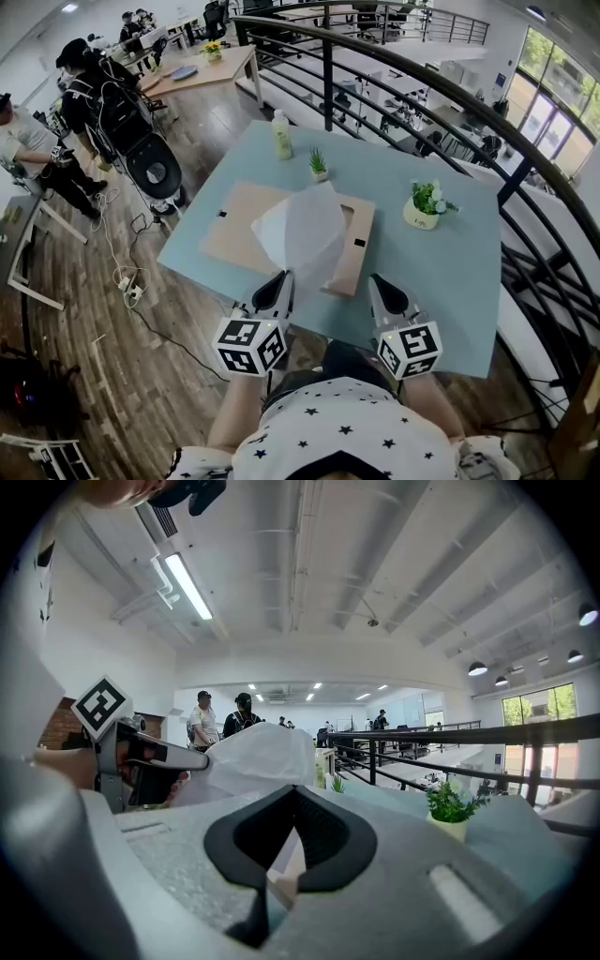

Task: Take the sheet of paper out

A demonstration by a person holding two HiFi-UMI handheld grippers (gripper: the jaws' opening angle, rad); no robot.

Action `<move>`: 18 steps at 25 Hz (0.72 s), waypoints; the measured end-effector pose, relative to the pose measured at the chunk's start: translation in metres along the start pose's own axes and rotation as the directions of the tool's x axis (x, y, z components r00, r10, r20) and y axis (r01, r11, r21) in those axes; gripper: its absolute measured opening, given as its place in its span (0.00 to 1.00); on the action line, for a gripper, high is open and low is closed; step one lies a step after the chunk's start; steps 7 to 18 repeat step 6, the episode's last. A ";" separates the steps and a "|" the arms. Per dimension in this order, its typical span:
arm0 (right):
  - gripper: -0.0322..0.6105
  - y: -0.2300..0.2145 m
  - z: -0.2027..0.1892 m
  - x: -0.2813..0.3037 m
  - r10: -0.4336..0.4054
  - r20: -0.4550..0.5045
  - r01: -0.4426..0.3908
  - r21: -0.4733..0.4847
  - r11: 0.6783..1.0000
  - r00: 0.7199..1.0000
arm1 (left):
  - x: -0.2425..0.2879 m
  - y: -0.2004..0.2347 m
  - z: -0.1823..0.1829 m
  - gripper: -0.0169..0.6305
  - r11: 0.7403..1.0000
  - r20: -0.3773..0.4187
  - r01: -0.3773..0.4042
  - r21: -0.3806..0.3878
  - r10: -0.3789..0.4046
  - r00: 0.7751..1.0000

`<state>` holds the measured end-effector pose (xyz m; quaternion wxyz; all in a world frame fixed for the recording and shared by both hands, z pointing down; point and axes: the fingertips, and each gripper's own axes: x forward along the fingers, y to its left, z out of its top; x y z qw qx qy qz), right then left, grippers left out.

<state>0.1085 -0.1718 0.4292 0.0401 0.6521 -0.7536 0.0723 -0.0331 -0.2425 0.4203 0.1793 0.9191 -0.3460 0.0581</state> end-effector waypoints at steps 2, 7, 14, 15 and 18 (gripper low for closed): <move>0.06 -0.002 0.001 0.000 0.002 0.001 -0.002 -0.002 1.000 1.000 | 0.001 0.000 0.002 0.04 1.000 0.003 -0.004 -0.001 0.004 1.000; 0.06 -0.007 0.005 0.002 0.003 0.005 -0.003 0.000 1.000 1.000 | 0.004 -0.001 0.006 0.04 1.000 0.005 -0.011 0.008 0.011 1.000; 0.06 -0.007 0.005 0.002 0.003 0.005 -0.003 0.000 1.000 1.000 | 0.004 -0.001 0.006 0.04 1.000 0.005 -0.011 0.008 0.011 1.000; 0.06 -0.007 0.005 0.002 0.003 0.005 -0.003 0.000 1.000 1.000 | 0.004 -0.001 0.006 0.04 1.000 0.005 -0.011 0.008 0.011 1.000; 0.06 -0.007 0.005 0.002 0.003 0.005 -0.003 0.000 1.000 1.000 | 0.004 -0.001 0.006 0.04 1.000 0.005 -0.011 0.008 0.011 1.000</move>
